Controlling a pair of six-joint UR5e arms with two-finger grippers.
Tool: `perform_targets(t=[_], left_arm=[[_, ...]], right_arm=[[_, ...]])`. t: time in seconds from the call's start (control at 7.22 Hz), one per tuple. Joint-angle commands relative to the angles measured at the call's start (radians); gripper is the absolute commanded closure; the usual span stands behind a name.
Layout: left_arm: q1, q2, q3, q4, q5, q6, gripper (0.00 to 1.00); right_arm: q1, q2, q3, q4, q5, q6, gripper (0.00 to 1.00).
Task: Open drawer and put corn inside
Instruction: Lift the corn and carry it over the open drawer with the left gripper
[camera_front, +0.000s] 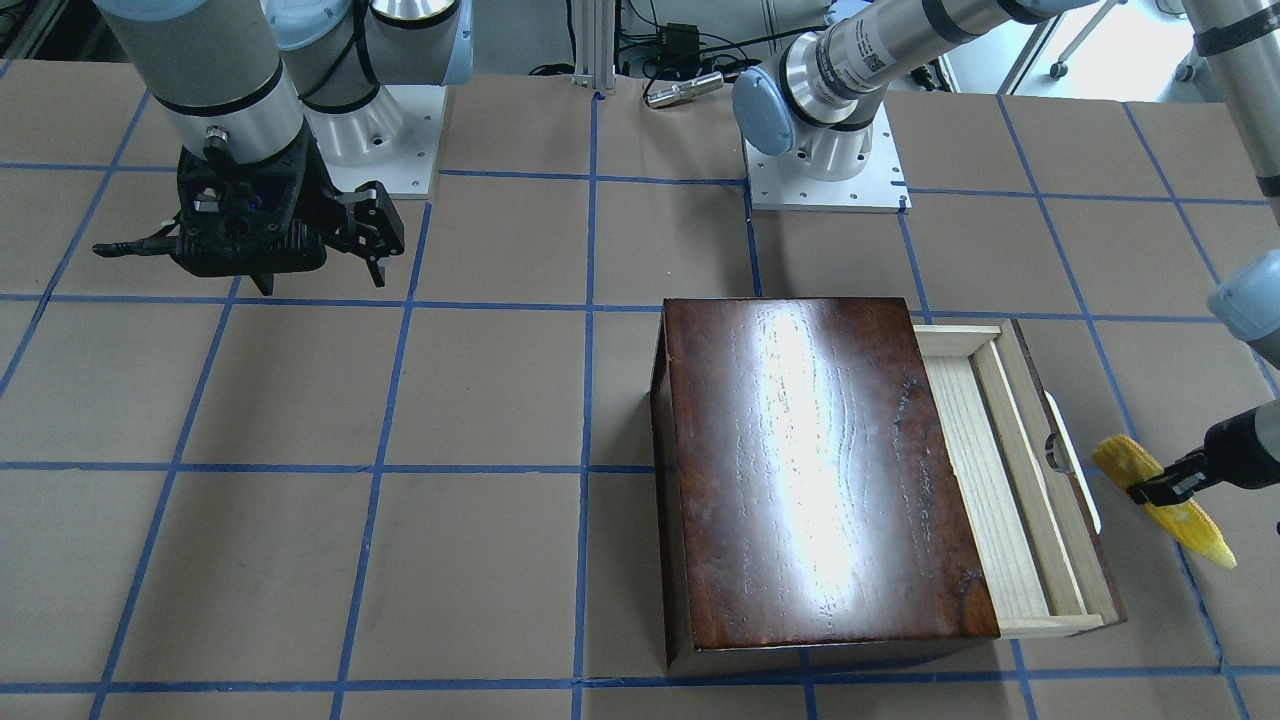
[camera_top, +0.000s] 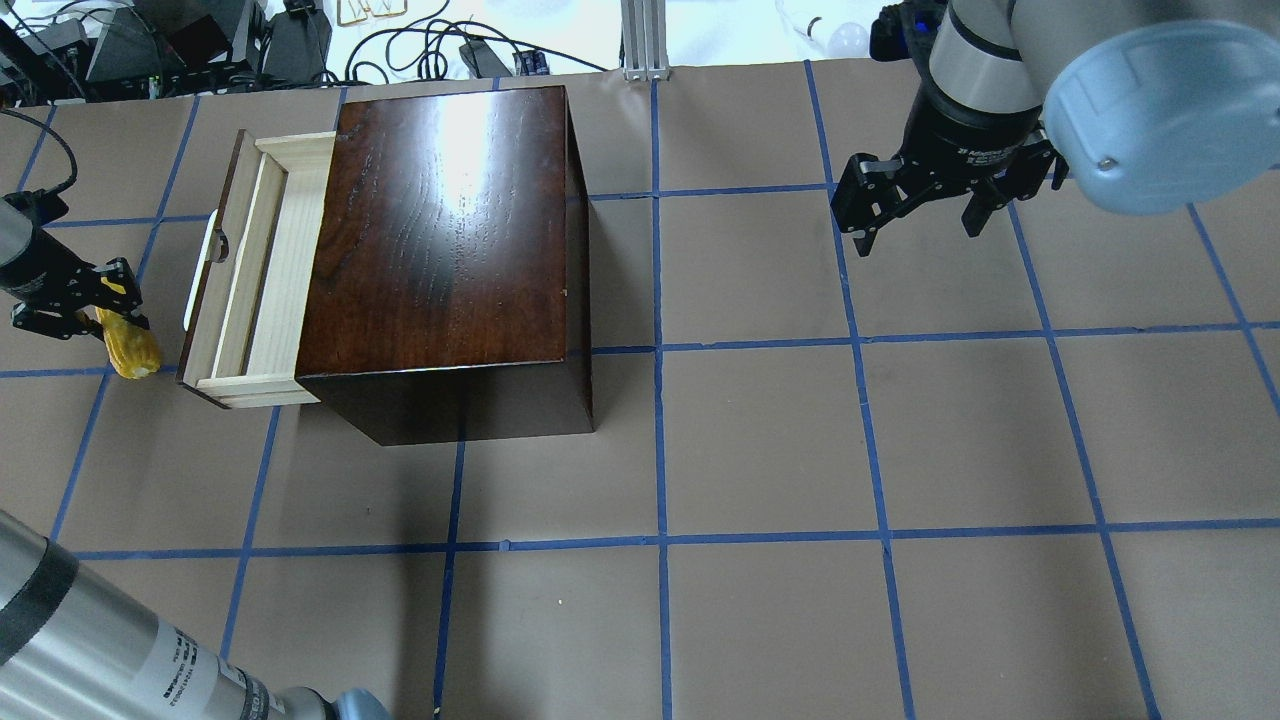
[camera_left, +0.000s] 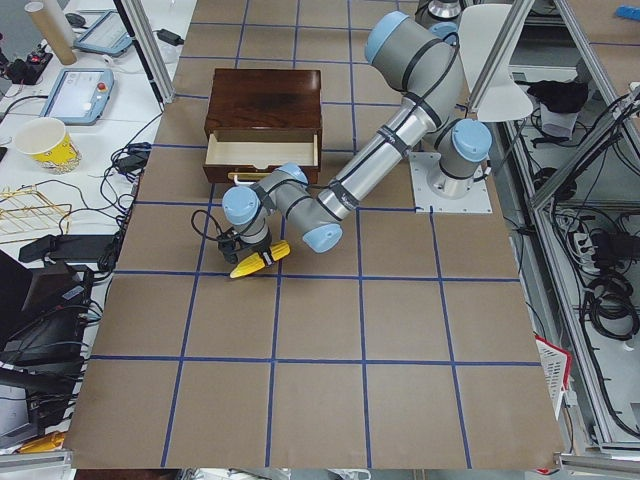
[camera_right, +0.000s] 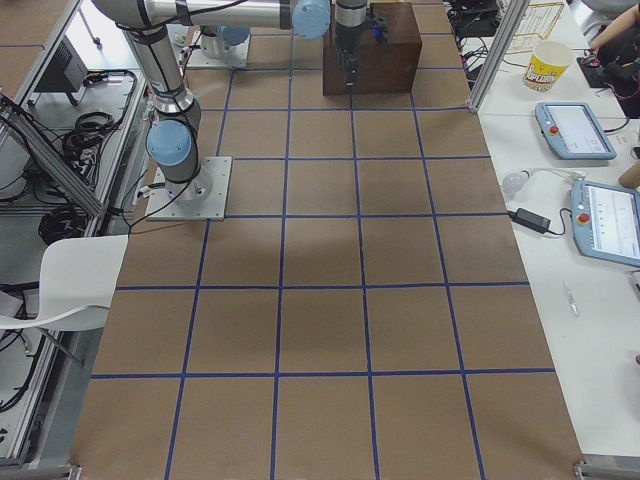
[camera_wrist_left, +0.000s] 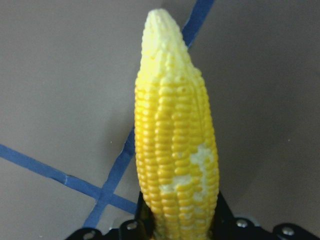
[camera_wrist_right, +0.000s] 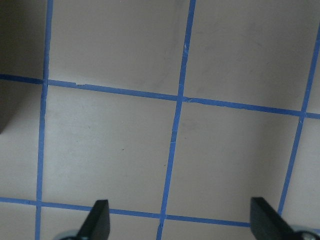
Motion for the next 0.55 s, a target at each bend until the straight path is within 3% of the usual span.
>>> perform_targets(t=[0.0,0.28,0.42], left_arm=[[-0.008,0.044,0.0,-0.011,0.003,0.002,1.0],[-0.009,0.108,0.023,-0.053,0.005,0.002,1.0],[-0.009,0.148,0.071,-0.162,-0.006,0.016,1.0]], right_arm=[[0.001,0.0,0.0,0.0,0.0,0.0,0.0],[0.001,0.0,0.0,0.0,0.0,0.0,0.0],[-0.002,0.0,0.0,0.0,0.0,0.0,0.0]])
